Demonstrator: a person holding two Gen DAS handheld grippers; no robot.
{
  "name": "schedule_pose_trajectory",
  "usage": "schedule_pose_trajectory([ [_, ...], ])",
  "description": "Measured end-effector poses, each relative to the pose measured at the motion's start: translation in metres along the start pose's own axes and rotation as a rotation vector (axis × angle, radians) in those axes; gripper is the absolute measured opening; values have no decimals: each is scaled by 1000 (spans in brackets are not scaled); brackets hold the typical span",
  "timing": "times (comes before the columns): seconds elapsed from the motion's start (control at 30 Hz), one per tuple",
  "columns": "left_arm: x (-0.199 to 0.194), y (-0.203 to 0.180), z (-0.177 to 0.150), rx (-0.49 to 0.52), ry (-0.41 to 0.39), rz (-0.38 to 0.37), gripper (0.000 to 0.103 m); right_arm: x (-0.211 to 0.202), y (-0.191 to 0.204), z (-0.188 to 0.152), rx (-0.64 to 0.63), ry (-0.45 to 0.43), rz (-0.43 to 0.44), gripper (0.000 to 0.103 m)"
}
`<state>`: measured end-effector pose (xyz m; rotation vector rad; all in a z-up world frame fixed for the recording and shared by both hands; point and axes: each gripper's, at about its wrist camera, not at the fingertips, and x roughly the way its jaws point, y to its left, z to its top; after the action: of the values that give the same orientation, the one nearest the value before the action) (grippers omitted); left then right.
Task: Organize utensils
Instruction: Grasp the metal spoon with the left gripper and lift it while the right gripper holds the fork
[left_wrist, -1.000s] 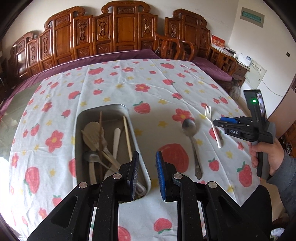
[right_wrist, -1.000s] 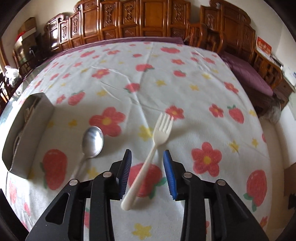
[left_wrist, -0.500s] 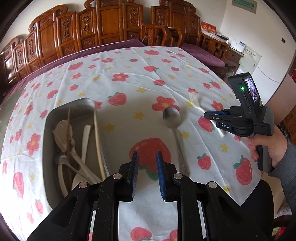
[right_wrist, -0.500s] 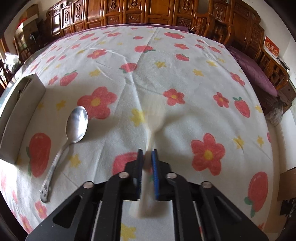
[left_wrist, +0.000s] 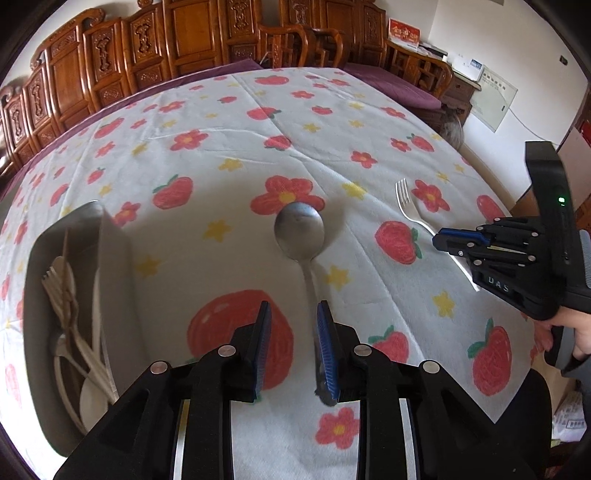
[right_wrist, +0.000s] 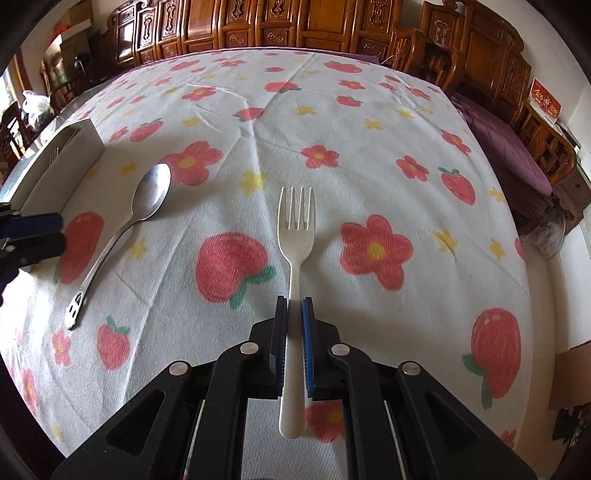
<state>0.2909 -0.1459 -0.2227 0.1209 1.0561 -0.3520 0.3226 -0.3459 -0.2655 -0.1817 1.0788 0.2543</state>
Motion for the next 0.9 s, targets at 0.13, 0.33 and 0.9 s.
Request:
schedule_pose_trajectory([
  [0.13, 16, -6, 6, 1, 21, 3, 23, 0, -3, 0, 10, -6, 17, 9],
  [0.33, 36, -8, 13, -6, 61, 17, 23, -1, -4, -4, 11, -22, 23, 10],
  [0.9, 45, -8, 17, 0, 72, 46, 6, -2, -2, -4, 21, -20, 14, 9],
])
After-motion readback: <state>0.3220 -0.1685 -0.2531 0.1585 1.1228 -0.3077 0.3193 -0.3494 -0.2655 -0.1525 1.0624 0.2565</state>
